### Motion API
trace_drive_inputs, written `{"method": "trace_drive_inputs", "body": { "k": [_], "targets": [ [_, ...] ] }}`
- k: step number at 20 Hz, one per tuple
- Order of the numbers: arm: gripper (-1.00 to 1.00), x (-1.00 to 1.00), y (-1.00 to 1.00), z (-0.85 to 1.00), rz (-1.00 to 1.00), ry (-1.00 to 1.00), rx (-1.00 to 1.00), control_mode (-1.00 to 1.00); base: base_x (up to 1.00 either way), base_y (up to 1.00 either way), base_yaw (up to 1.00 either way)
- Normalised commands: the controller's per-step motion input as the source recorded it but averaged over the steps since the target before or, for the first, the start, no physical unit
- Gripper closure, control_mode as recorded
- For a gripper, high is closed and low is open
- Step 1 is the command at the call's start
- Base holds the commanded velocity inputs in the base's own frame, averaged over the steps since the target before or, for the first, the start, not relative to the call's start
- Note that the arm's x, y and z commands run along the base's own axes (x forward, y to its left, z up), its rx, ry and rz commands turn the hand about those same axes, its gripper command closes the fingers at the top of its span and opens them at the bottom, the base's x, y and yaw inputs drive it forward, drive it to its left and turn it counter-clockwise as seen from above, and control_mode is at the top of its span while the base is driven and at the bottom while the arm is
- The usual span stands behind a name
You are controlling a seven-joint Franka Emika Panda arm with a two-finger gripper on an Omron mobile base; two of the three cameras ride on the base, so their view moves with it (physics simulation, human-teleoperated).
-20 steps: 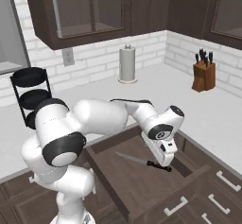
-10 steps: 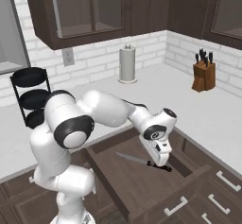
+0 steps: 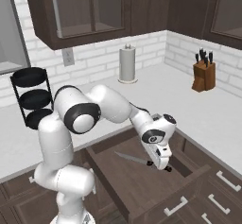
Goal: Pick up the knife from the drawer and place it on the cutting board. Then place the meat from the plate to the cutting board.
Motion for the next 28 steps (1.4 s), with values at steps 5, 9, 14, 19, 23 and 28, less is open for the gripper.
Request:
{"method": "trace_drive_inputs", "body": {
  "k": [5, 9, 14, 19, 23, 28],
  "targets": [
    [-1.0, 0.14, -0.17, -0.33, -0.04, 0.0, 0.0, -1.0, 0.0, 0.0, 0.0],
    [-1.0, 0.2, -0.21, -0.23, -0.05, 0.0, 0.0, -1.0, 0.0, 0.0, 0.0],
    [-1.0, 0.34, -0.13, -0.19, -0.03, 0.0, 0.0, -1.0, 0.0, 0.0, 0.0],
    [-1.0, 0.3, -0.05, -0.34, -0.03, 0.0, 0.0, -1.0, 0.0, 0.0, 0.0],
    [-1.0, 0.28, 0.0, -0.35, -0.01, 0.0, 0.0, -1.0, 0.0, 0.0, 0.0],
    [-1.0, 0.17, 0.0, -0.27, -0.01, 0.0, 0.0, -1.0, 0.0, 0.0, 0.0]
  ]
}}
